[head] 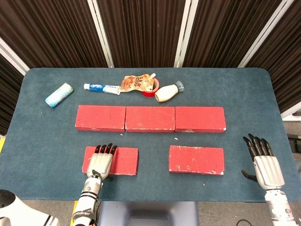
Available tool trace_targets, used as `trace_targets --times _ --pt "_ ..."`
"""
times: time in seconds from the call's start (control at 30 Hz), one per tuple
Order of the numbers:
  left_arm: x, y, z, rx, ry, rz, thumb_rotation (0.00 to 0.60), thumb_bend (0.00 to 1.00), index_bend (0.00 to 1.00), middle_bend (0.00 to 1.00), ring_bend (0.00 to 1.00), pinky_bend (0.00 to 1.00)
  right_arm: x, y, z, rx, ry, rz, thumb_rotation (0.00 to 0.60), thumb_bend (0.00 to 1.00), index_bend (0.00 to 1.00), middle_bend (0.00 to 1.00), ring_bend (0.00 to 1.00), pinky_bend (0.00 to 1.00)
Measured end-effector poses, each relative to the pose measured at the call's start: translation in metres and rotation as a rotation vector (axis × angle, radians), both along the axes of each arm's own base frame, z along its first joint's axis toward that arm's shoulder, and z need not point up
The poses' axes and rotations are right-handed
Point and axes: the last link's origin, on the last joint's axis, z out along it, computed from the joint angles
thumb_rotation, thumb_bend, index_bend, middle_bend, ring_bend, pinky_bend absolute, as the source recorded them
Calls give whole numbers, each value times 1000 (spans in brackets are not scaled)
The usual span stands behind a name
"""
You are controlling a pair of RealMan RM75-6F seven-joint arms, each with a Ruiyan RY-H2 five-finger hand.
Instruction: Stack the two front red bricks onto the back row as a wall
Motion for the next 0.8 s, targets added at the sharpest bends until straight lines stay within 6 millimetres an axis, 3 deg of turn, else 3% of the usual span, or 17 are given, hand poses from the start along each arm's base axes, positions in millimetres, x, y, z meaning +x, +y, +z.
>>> trace_targets --times 0.8 --pt "-5 11 -16 -17 -21 5 600 0 0 0 0 0 -1 0 1 -7 3 -5 600 0 96 109 0 0"
